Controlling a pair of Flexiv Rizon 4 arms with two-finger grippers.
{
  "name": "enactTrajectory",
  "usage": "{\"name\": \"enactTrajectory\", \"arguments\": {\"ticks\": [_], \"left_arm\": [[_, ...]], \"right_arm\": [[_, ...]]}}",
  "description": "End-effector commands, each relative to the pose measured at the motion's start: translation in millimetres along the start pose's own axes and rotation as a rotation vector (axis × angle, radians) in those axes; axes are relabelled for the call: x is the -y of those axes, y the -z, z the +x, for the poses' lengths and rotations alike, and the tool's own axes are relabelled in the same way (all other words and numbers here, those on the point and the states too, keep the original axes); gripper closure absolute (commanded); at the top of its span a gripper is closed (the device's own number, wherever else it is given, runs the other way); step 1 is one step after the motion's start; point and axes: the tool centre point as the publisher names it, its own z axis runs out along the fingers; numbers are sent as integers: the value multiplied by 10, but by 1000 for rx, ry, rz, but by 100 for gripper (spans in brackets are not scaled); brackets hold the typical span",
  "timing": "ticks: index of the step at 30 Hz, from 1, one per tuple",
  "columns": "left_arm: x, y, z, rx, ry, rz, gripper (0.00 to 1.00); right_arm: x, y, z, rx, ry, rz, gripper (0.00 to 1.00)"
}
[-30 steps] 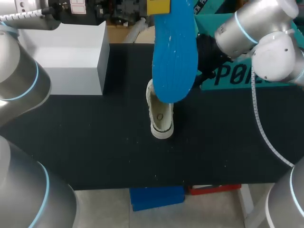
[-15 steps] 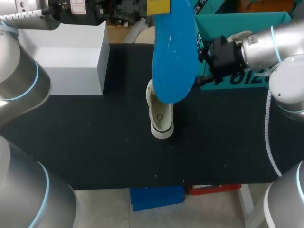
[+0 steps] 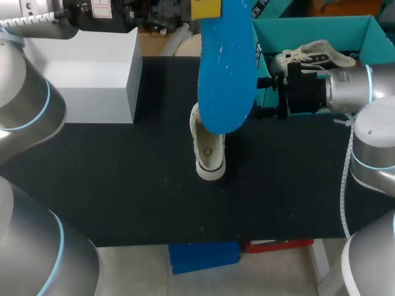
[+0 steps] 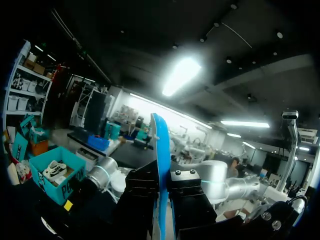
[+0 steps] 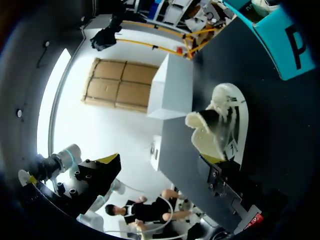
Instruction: Take the shoe out of the shoebox, open the shoe tongue, remove and reinsert the insole, then place the shoe into the shoebox
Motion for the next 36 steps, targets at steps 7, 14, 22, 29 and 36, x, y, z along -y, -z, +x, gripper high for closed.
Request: {"name": "enactTrajectory", "arguments": {"ticks": [7,14,22,29,36], "left_arm": [[6,-18,-1,3,2,-2,100],[6,-18,-1,3,2,-2,100],[-70,-193,-21,-72,-232,-71,100],[-506,-351,-330,-96,-418,-101,100],[-978,-428,-699,-98,-652,-85,100]], "right_arm": [[31,9,12,-131,-3,16,0],[32,5,5,-105,-55,32,0],[37,4,1,-84,-58,13,0],[37,4,1,-84,-58,13,0],[37,4,1,-84,-58,13,0]]}}
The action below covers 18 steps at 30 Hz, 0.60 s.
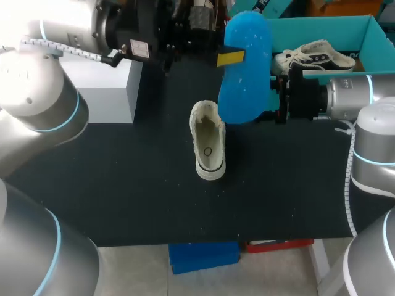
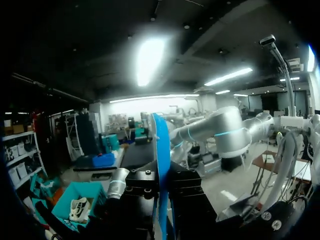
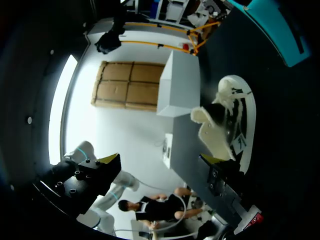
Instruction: Take the shoe out of the shoebox, open the shoe tongue, remove and reinsert the insole, then place the shoe into the shoebox
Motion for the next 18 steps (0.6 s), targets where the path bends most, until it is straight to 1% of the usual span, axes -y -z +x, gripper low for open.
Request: {"name": "enactTrajectory", "arguments": {"ticks": [1,2,18], "left_arm": [[-366,-107,-85,1,-122,53,100],[-393,-95,-120,5,-93,71,100],[-393,-95,-120,5,-93,71,100]], "right_arm": [[-2,-15,-8,0,0,-2,0],[-2,-15,-8,0,0,-2,0],[-2,-15,-8,0,0,-2,0]]}}
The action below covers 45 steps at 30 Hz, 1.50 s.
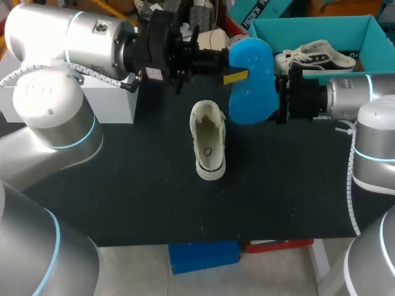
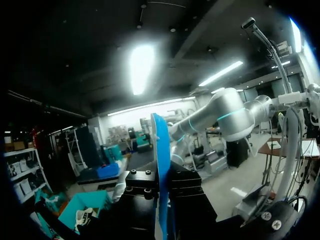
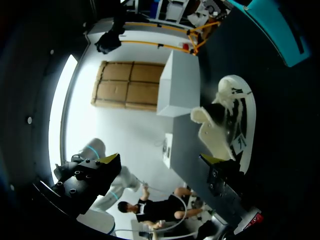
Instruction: Take the shoe out of the shoebox, open the shoe tongue, remove and reinsert the insole, then place the shoe into the shoebox
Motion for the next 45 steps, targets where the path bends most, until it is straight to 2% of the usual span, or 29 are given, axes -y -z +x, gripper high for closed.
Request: {"name": "enactTrajectory", "arguments": {"ticks": [1,6,7,8,9,10,12,13,14,17,18,19,22,23,24,26,27,28,29,30,33,34,35,37,38,45], "left_arm": [[-4,-8,5,3,-1,0,100],[-4,-8,5,3,-1,0,100],[15,-3,125,-21,-77,76,100],[-10,1,279,-46,-117,75,100],[-71,22,392,-49,-155,67,100],[-134,51,490,-70,-181,103,100],[-341,117,593,-50,-200,81,100],[-439,139,645,-57,-224,94,100],[-537,156,710,-35,-251,63,100],[-768,200,824,-7,-359,35,100],[-841,216,859,-16,-362,64,100],[-929,207,892,-10,-421,-12,100],[-1167,200,984,-6,-494,-36,100],[-1243,215,992,9,-503,-27,100],[-1318,221,1016,32,-574,-99,100],[-1460,268,1040,64,-616,-78,100],[-1536,293,1045,88,-701,-129,100],[-1630,312,1051,86,-729,-145,100],[-1717,353,1021,114,-711,-121,100],[-1797,374,1010,122,-763,-179,100],[-2012,444,966,157,-806,-202,100],[-2066,461,954,163,-848,-247,100],[-2120,488,928,183,-855,-221,100],[-2200,530,881,200,-879,-247,100],[-2230,540,867,193,-854,-230,100],[-2230,540,867,193,-854,-230,100]], "right_arm": [[4,-16,-4,0,0,-4,0],[4,-16,-4,0,0,-4,0],[4,-16,-4,0,0,-4,0],[4,-16,-4,0,0,-4,0],[4,-16,-4,0,0,-4,0],[4,-16,-4,0,0,-4,0],[4,-16,-4,0,0,-4,0],[4,-16,-4,0,0,-4,0],[4,-16,-4,0,0,-4,0],[4,-16,-4,0,0,-4,0],[4,-16,-4,0,0,-4,0],[4,-16,-4,0,0,-4,0],[4,-16,-4,0,0,-4,0],[4,-16,-4,0,0,-4,0],[4,-16,-4,0,0,-4,0],[4,-16,-4,0,0,-4,0],[4,-16,-4,0,0,-4,0],[4,-16,-4,0,0,-4,0],[4,-16,-4,0,0,-4,0],[4,-16,-4,0,0,-4,0],[4,-16,-4,0,0,-4,0],[4,-16,-4,0,0,-4,0],[4,-16,-4,0,0,-4,0],[4,-16,-4,0,0,-4,0],[4,-16,-4,0,0,-4,0],[4,-16,-4,0,0,-4,0]]}}
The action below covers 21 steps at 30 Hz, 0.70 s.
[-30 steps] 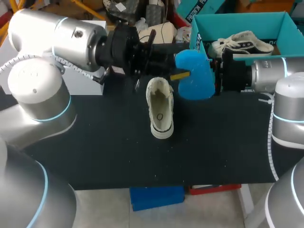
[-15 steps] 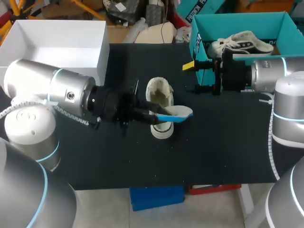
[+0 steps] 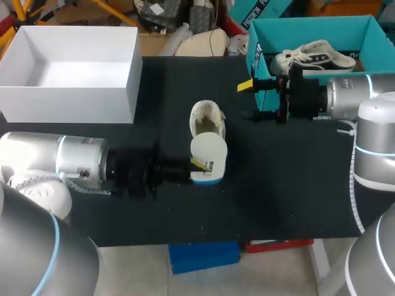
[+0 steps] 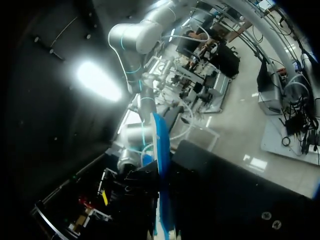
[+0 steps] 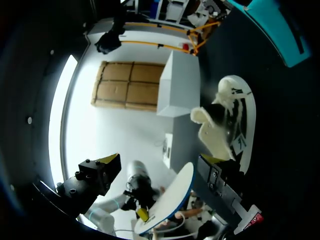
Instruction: Take the shoe out of the shoebox, open the shoe tongue, remove and reinsert the insole, then place the shoe into the shoebox
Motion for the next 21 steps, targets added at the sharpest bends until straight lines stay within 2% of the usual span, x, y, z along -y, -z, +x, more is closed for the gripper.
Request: {"name": "enactTrajectory", "arguments": {"ticks": [1,12,14,16,21], "left_arm": [[40,1,37,42,-4,-11,100],[40,1,37,42,-4,-11,100],[208,-15,66,54,-78,7,100],[291,-18,87,84,-154,7,100],[284,29,145,87,-323,-31,100]], "right_arm": [[3,-15,-5,1,0,-3,0],[3,-15,-5,1,0,-3,0],[3,-15,-5,1,0,-3,0],[3,-15,-5,1,0,-3,0],[3,-15,-5,1,0,-3,0]]}}
